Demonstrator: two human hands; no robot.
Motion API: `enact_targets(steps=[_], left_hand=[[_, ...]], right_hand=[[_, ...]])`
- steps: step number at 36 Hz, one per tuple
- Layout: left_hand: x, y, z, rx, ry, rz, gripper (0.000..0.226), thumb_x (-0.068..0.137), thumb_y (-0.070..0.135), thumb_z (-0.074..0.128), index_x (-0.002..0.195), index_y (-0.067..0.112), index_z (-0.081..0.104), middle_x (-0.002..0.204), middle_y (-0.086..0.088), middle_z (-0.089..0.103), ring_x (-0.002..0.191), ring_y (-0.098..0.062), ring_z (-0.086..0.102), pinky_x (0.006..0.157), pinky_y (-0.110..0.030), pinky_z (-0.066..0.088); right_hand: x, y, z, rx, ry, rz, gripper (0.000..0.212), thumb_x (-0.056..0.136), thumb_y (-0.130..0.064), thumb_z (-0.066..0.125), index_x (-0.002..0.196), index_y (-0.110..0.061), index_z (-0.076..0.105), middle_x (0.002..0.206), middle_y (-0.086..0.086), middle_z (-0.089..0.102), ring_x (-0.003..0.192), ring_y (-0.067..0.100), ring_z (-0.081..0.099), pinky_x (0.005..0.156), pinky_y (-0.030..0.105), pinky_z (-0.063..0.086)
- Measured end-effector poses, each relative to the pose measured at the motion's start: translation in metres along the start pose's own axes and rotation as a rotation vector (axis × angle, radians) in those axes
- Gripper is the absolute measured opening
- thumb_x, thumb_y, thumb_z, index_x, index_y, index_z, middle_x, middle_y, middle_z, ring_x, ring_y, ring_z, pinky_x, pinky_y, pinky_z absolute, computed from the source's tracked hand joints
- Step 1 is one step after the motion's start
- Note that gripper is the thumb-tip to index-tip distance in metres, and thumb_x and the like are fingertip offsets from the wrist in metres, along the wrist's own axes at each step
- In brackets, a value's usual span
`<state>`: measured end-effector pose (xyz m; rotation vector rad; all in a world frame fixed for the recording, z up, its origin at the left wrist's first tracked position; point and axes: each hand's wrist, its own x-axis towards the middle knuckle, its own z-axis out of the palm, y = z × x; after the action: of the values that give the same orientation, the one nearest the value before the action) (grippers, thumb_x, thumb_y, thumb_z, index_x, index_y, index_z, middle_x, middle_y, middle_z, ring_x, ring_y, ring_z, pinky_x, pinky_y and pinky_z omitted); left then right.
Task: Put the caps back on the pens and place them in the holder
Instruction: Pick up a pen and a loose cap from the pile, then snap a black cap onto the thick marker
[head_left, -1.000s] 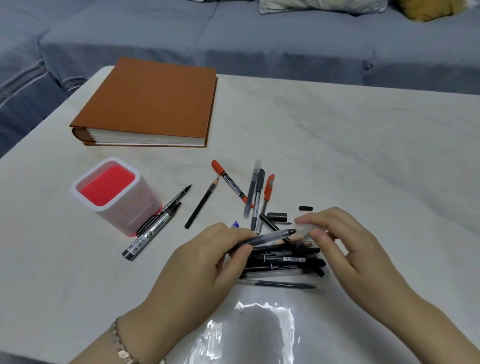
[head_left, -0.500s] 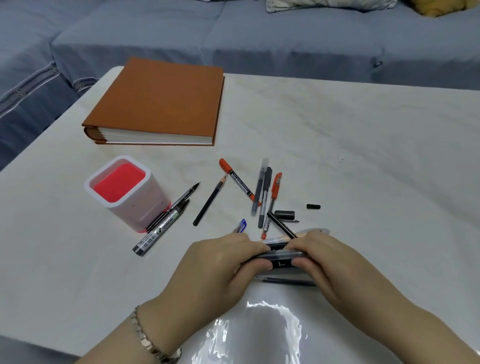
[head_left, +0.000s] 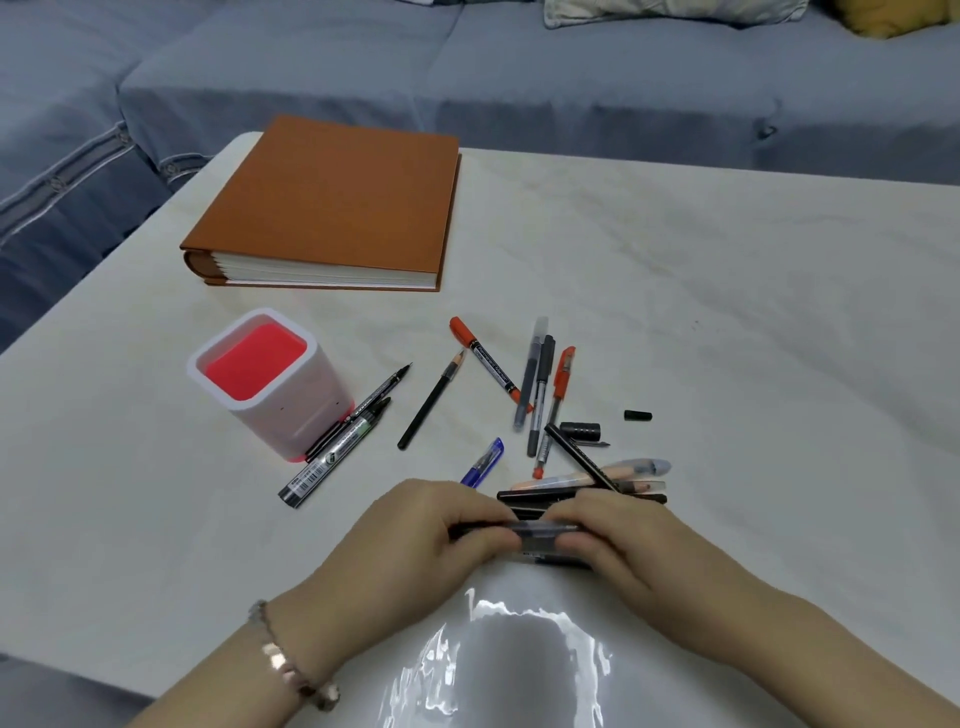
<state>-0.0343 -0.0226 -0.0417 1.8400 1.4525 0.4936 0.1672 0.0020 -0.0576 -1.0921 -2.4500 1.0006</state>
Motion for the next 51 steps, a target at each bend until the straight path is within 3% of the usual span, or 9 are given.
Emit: enact_targets(steps=[5,9,14,23,28,38,44,47,51], left_hand=[[0.001,-0.021,-0.004,0.169,0.214,-0.078,0.046,0.074,0.060,0.034,0.088,0.030,0.065,0.082,0.015,0.063,0.079,-0.002,0.057,0.073,-0.026,0.047],[-0.007,-0.058,-0.021,0.567,0.412,-0.170,0.028,0.082,0.033,0.044,0.091,0.016,0.064,0.085,-0.008,0.066,0.072,-0.030,0.063,0.057,-0.033,0.050],[-0.012,-0.084,-0.027,0.657,0.380,-0.370,0.018,0.071,0.008,0.072,0.085,0.002,0.062,0.073,-0.017,0.059,0.064,-0.039,0.056,0.051,-0.035,0.044],[-0.006,-0.082,-0.012,0.523,0.385,-0.396,0.009,0.082,0.008,0.055,0.087,0.000,0.055,0.082,-0.015,0.049,0.069,-0.036,0.050,0.056,-0.037,0.040],[-0.006,-0.057,-0.007,0.256,0.418,-0.384,0.007,0.087,0.012,0.041,0.092,0.012,0.047,0.086,-0.007,0.049,0.069,-0.025,0.048,0.056,-0.032,0.035],[-0.009,-0.012,-0.008,-0.044,0.382,-0.196,0.001,0.088,0.034,0.051,0.087,0.035,0.050,0.056,0.009,0.054,0.052,-0.003,0.048,0.051,-0.012,0.036],[-0.007,-0.003,-0.004,-0.118,0.319,-0.114,0.005,0.084,0.041,0.053,0.089,0.042,0.054,0.069,0.012,0.058,0.049,-0.006,0.048,0.048,-0.017,0.039],[-0.005,0.005,0.000,-0.104,0.281,-0.061,0.006,0.084,0.038,0.054,0.085,0.044,0.054,0.070,0.021,0.058,0.056,-0.002,0.049,0.054,-0.012,0.036],[-0.003,0.011,0.005,-0.097,0.232,-0.031,0.009,0.084,0.036,0.056,0.084,0.045,0.055,0.074,0.021,0.059,0.060,-0.002,0.050,0.054,-0.011,0.034]], right_hand=[[0.003,0.001,0.003,0.019,0.087,0.131,0.029,0.087,-0.046,0.034,0.098,-0.034,0.058,0.088,-0.026,0.053,0.092,-0.008,0.046,0.078,0.006,0.032],[-0.009,0.021,0.001,-0.096,0.297,0.148,0.045,0.082,-0.048,0.030,0.099,-0.025,0.065,0.088,-0.018,0.049,0.100,-0.003,0.037,0.086,0.004,0.027],[-0.019,0.040,-0.005,-0.260,0.309,0.148,0.033,0.083,-0.039,0.039,0.093,-0.024,0.067,0.084,-0.014,0.047,0.085,0.003,0.035,0.082,0.014,0.032],[-0.005,0.046,-0.005,-0.329,0.288,0.176,0.029,0.082,-0.037,0.050,0.098,-0.021,0.067,0.084,-0.011,0.051,0.085,0.007,0.039,0.076,0.030,0.042],[0.026,0.046,-0.017,-0.308,0.392,0.191,0.023,0.086,-0.002,0.055,0.105,-0.009,0.066,0.094,0.006,0.065,0.093,0.029,0.053,0.081,0.028,0.037],[0.061,0.056,-0.018,-0.364,0.098,0.312,0.042,0.086,-0.013,0.059,0.126,-0.018,0.050,0.120,0.005,0.056,0.116,0.022,0.044,0.095,0.032,0.037],[0.034,0.041,-0.022,0.065,0.482,0.261,0.033,0.087,-0.005,0.056,0.110,-0.027,0.059,0.098,-0.001,0.049,0.086,0.005,0.050,0.077,0.001,0.035],[0.021,0.018,-0.030,0.491,0.654,0.300,0.029,0.079,-0.002,0.064,0.083,-0.031,0.063,0.078,-0.010,0.064,0.073,0.002,0.060,0.070,0.008,0.045],[0.009,0.001,-0.036,0.975,0.777,0.396,0.013,0.077,-0.007,0.063,0.081,-0.019,0.062,0.059,-0.011,0.067,0.056,0.002,0.062,0.060,0.009,0.051]])
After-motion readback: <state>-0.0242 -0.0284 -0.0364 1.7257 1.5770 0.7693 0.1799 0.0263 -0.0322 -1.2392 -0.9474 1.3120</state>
